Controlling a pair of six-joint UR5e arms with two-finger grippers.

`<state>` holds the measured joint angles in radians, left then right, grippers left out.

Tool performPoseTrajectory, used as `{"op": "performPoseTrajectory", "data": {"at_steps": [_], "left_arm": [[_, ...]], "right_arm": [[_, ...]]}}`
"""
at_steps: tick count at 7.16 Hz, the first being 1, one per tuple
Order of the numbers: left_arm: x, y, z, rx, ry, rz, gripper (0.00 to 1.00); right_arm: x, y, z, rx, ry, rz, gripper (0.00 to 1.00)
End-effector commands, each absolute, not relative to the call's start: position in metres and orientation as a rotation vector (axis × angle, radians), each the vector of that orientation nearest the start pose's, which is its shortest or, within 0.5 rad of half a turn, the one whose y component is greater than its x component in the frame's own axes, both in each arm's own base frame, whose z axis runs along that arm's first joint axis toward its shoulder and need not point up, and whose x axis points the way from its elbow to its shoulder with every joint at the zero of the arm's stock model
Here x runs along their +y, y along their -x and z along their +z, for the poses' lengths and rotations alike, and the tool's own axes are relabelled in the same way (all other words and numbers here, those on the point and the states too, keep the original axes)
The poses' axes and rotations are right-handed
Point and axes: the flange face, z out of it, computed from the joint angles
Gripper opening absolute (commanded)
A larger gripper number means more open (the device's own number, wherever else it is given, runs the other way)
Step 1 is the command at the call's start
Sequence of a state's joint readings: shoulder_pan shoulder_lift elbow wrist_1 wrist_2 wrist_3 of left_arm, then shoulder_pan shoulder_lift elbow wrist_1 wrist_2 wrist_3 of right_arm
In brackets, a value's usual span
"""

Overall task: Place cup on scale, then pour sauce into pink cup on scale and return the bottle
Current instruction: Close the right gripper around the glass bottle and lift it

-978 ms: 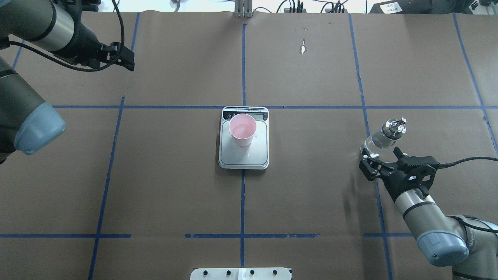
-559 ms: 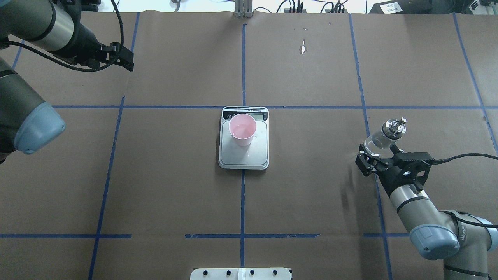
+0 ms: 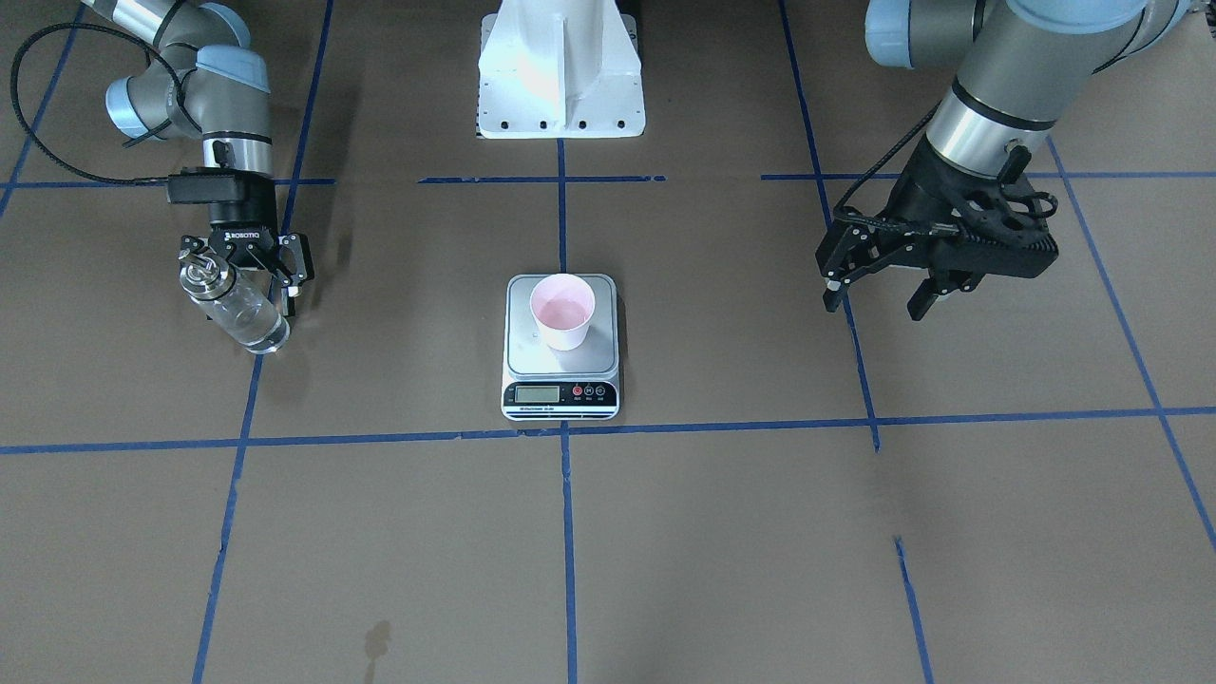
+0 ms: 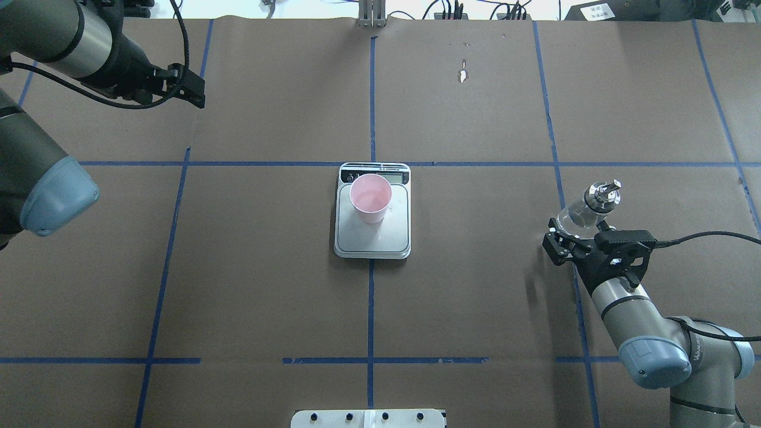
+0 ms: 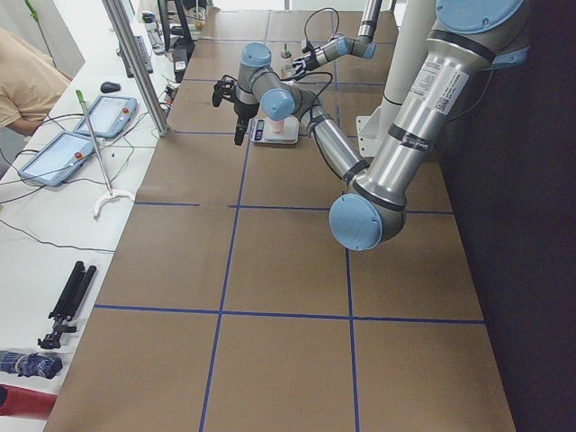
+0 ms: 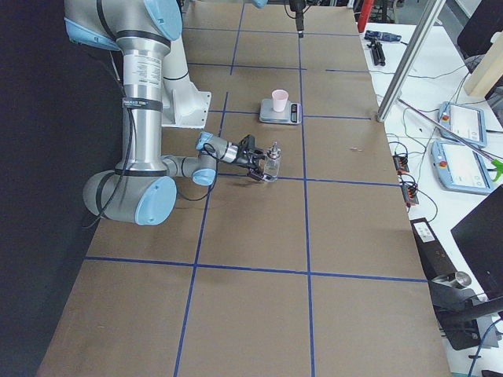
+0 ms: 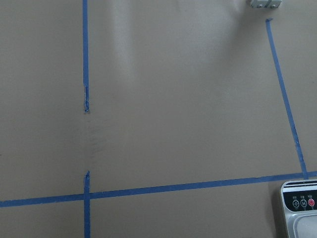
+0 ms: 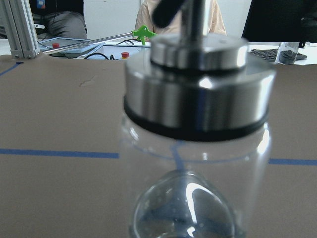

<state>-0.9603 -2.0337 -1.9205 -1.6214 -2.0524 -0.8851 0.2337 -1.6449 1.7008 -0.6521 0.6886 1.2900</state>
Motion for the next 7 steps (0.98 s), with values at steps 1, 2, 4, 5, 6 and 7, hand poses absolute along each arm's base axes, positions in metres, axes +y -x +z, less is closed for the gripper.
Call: {"op": "performPoseTrajectory", "data": {"at_steps": [1,2,4,5,6,7], "left_arm": [[-0.534,-0.267,0.239,0.905,-0.313,-0.045,0.91],[-0.534,-0.267,0.239,0.902,-0.31,-0.047,0.91],[-0.532,-0.263,0.235,0.907,-0.319,-0.048,0.91],[-0.528,-0.262,0.233,0.895,-0.302,-0.051,0.91],[-0.526,-0.26,0.23,0.895,-0.302,-0.051,0.91],[-0.526,-0.26,0.229,0.896,-0.303,-0.051,0.91]], "right_arm": [[-0.321,0.402,0.517,-0.662,-1.014,0.393,0.99],[-0.321,0.402,0.516,-0.666,-1.014,0.395,0.92],[-0.323,0.405,0.508,-0.683,-1.018,0.406,0.3],[-0.327,0.405,0.493,-0.709,-1.026,0.426,0.0],[-0.33,0.402,0.486,-0.69,-1.051,0.401,0.0],[-0.335,0.394,0.469,-0.676,-1.083,0.37,0.0]]}}
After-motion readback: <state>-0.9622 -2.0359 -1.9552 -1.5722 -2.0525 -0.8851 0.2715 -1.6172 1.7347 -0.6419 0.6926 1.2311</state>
